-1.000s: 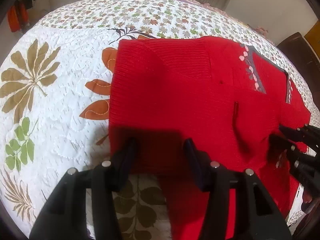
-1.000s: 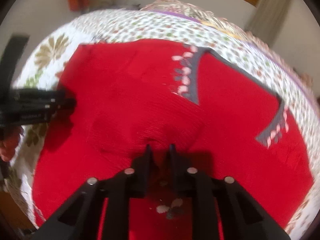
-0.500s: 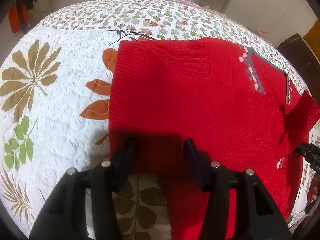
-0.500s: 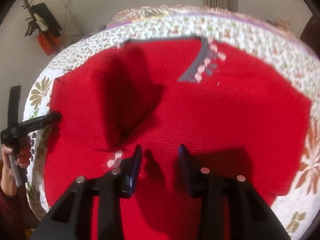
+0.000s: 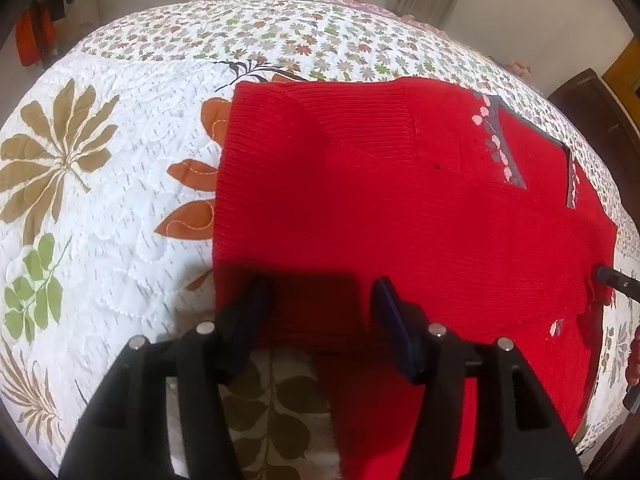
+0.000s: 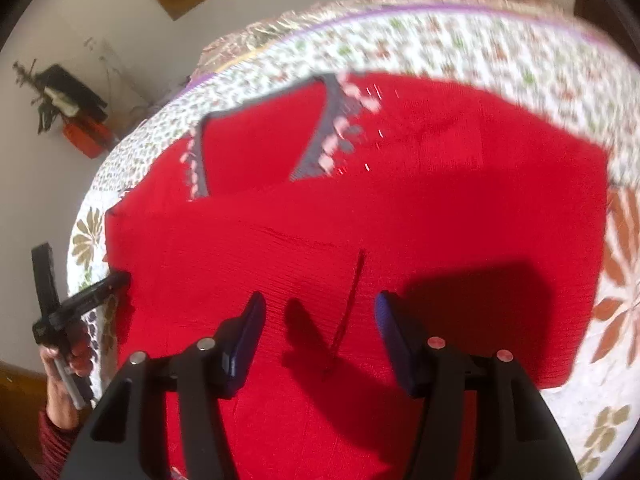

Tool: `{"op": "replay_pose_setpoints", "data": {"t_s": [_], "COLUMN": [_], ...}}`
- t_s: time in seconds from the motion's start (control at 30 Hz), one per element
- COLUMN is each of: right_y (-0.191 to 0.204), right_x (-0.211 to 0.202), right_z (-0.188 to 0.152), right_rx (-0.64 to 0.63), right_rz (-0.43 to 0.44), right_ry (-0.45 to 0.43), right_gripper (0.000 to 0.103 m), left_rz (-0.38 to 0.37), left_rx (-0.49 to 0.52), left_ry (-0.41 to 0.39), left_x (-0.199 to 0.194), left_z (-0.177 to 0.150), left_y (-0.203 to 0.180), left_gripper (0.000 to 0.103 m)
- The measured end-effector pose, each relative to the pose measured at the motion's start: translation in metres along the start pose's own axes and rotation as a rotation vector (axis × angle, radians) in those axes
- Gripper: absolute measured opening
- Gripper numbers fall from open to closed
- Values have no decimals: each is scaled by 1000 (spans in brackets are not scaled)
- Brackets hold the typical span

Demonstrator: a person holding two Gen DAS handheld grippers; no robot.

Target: Fold small clothes

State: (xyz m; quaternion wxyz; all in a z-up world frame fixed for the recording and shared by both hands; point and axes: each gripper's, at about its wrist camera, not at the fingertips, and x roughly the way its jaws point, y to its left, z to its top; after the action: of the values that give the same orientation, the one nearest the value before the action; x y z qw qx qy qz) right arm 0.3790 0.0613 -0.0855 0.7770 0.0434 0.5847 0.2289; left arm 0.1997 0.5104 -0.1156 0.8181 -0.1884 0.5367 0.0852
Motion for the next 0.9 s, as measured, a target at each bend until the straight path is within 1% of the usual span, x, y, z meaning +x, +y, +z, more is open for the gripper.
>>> {"op": "replay_pose_setpoints", "data": {"t_s": [0.07, 0.13, 0.2, 0.27, 0.3, 0.33, 0.5, 0.53, 0.6, 0.63, 0.67, 0.7, 0.77, 0.83, 0.9], "right_y": [-3, 2, 10, 17, 17, 17, 15, 15, 16, 15, 14, 12, 2, -13, -27], "right_x": [10, 13, 14, 15, 15, 15, -8, -17, -30, -41, -49, -57, -70, -75, -72], "right_z": [0, 1, 1, -1, -1, -2, 0, 1, 4, 6, 9, 11, 15, 18, 19], "right_rx": [16, 5, -19, -47, -51, -43, -45, -51, -63, -68, -71, -72, -63, -35, 0], "right_rz": [8, 9, 33, 25, 21, 39, 98, 109, 110, 100, 94, 86, 43, 5, -20], "right_ry": [9, -7, -19, -22, -21, -22, -78, -89, -114, -139, -158, -176, -207, -223, -216], "right_gripper": [55, 47, 42, 25, 11, 9, 7, 7, 7, 7, 7, 7, 7, 7, 7], "left_rz": [4, 12, 15, 16, 15, 13, 10, -7, -70, -129, -165, -175, -121, -34, 25], "left_rx": [4, 7, 11, 13, 11, 10, 6, -9, -54, -94, -122, -137, -125, -79, -45], "left_ry": [-2, -4, -5, -5, -5, -6, -6, -3, -7, -17, -31, -47, -80, -100, -90], "left_x": [0, 0, 1, 2, 2, 2, 1, -4, -15, -24, -32, -38, -47, -47, -38], "left_z": [0, 0, 0, 2, 2, 2, 3, 5, 8, 11, 14, 16, 22, 26, 28], "left_y": [-2, -5, -6, -9, -9, -10, -12, -10, -3, 2, 6, 8, 6, -3, -14], "left_gripper": [59, 60, 61, 61, 62, 62, 62, 62, 62, 62, 62, 62, 62, 62, 63]}}
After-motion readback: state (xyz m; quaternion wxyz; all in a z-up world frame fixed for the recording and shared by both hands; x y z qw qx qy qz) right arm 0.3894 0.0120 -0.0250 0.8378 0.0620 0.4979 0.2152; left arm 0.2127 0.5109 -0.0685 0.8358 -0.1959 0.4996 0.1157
